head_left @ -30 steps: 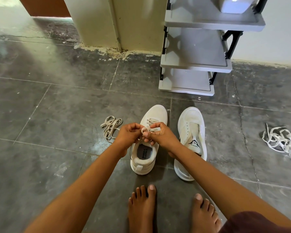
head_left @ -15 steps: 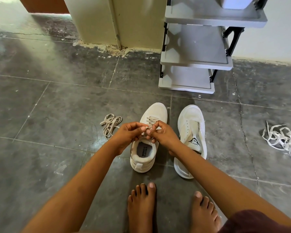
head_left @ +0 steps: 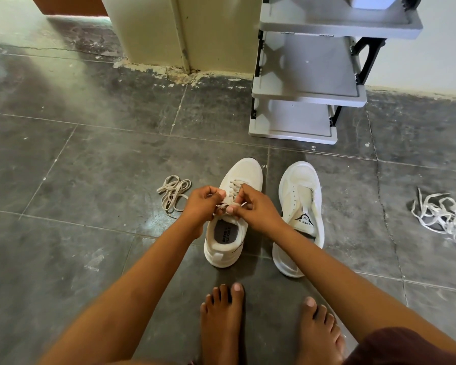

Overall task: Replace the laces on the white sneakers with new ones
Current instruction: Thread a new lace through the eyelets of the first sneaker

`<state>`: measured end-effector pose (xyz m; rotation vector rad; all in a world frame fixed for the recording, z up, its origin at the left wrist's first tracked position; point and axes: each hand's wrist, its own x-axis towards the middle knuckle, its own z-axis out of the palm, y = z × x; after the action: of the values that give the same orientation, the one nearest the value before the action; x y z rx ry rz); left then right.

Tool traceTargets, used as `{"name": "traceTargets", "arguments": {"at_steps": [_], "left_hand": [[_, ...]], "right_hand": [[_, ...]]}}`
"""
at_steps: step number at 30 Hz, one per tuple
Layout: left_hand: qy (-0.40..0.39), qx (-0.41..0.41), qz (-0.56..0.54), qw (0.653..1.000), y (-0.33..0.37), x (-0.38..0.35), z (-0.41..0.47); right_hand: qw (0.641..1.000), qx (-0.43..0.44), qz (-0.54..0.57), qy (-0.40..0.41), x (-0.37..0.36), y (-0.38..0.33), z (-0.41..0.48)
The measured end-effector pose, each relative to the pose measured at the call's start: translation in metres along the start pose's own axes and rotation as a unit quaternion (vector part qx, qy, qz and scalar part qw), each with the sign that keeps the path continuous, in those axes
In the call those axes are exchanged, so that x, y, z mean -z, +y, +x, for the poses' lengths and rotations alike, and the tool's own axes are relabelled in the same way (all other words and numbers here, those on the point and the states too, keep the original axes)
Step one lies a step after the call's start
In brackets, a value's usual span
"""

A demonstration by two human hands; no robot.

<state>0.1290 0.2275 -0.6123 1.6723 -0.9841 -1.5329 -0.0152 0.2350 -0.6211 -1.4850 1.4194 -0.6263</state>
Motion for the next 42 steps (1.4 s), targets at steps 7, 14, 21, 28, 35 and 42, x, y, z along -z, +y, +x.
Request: {"name": "traceTargets", "arguments": {"at_steps": [7,14,21,28,35,42], "left_hand": [[0.039,-0.056,0.099,0.993,0.000,-0.003,0.003],[-0.103,-0.019,0.161,0.981,0.007,0.007,-0.001],[-0.079,-0.084,0.247,0.962,0.001,0.003,-0.004],[-0.053,-0.209,0.243,0.946,-0.004,0.006,-0.003],[-0.048,-0.187,0.163,0.967,-0.008,0.010,-0.004],[0.013,-0.087,-0.118,0.989,-0.010,0.022,-0.004]], "right_hand": [[0.992,0.091,-0.047,0.075,-0.005,0.000,-0.001],[0.995,0.010,0.043,0.093,-0.004,-0.001,0.001],[0.992,-0.058,0.027,0.106,-0.004,-0.008,0.003],[0.942,-0.203,0.259,0.065,0.000,-0.012,0.002],[0.912,-0.262,0.316,0.027,0.000,-0.009,0.003],[0.886,-0.250,0.389,0.031,0.009,-0.005,0.002]]}}
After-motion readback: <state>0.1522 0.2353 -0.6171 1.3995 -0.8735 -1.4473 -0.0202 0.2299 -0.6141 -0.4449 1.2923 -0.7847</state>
